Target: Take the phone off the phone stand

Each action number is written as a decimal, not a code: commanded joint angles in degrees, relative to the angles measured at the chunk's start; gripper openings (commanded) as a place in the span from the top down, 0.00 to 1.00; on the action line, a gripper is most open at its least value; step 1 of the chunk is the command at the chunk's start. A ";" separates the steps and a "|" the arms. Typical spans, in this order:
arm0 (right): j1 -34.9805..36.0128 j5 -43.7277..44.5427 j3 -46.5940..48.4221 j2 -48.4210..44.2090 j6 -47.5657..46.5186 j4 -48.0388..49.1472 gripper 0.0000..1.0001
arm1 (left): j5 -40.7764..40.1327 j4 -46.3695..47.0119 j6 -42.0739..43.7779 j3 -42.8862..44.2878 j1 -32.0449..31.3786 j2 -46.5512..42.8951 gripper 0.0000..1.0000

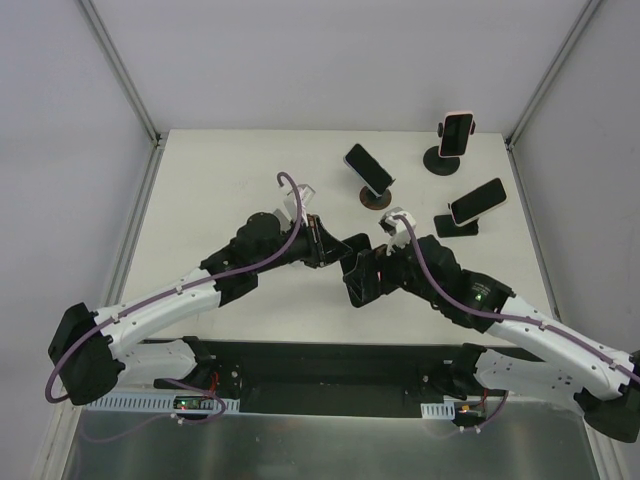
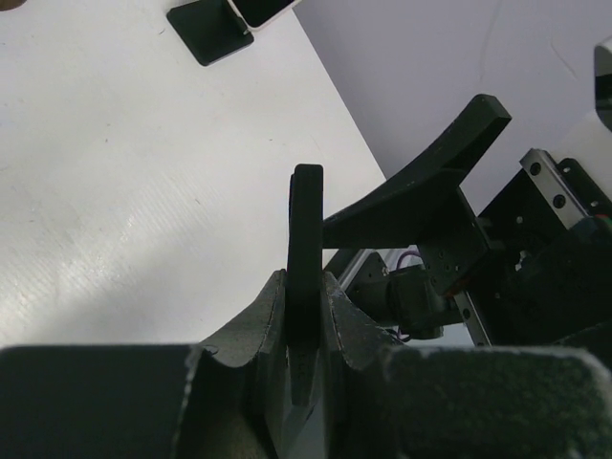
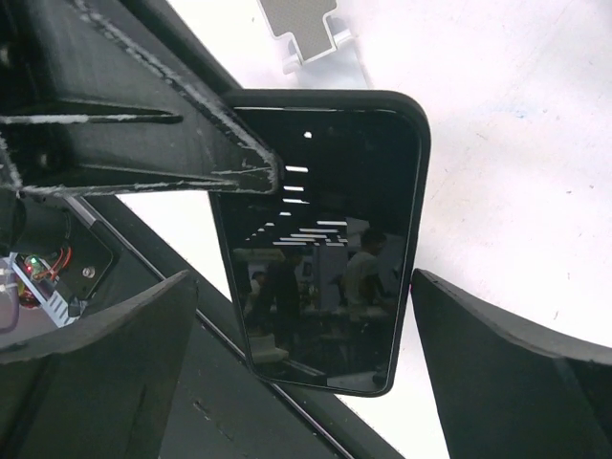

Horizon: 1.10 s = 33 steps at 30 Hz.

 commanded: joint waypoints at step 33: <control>4.02 10.22 -4.00 0.47 3.63 -3.23 0.01 | -7.48 8.42 -6.17 2.93 -5.70 2.34 1.00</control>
